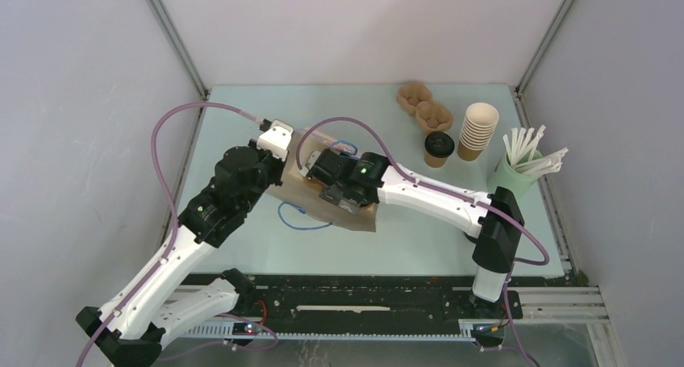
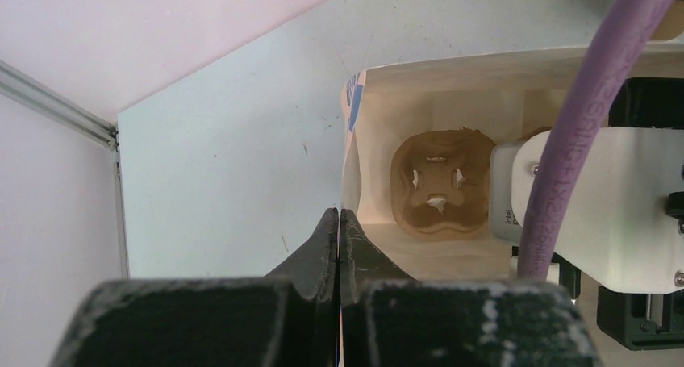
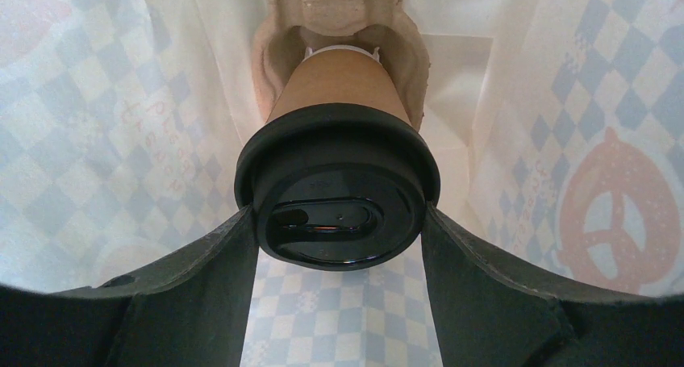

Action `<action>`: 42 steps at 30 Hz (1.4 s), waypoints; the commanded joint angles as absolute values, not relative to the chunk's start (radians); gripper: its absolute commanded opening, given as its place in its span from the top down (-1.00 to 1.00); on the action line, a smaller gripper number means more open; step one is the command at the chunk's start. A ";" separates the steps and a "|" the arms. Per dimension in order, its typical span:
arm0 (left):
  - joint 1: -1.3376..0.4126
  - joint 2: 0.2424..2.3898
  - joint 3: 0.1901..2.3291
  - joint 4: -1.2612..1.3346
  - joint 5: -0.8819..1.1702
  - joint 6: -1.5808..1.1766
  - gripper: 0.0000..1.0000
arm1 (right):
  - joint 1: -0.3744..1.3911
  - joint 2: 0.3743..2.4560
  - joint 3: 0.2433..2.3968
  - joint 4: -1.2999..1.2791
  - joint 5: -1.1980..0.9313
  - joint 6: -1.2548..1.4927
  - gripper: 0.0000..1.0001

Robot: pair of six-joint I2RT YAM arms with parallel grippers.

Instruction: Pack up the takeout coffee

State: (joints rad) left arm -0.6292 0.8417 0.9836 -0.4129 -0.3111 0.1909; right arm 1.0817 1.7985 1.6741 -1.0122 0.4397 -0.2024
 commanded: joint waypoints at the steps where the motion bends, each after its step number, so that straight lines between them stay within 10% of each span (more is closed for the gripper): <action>1: -0.637 0.835 1.035 -0.376 -0.326 0.212 1.00 | 1.079 1.746 1.662 -0.984 0.469 -0.171 1.00; 32: -0.634 0.886 1.176 -0.695 -0.360 0.007 0.94 | 0.957 1.853 1.662 -0.879 0.224 -0.278 1.00; 42: -0.634 0.991 1.367 -0.912 -0.481 -0.112 -0.03 | 0.914 1.937 1.744 -0.896 0.089 -0.312 1.00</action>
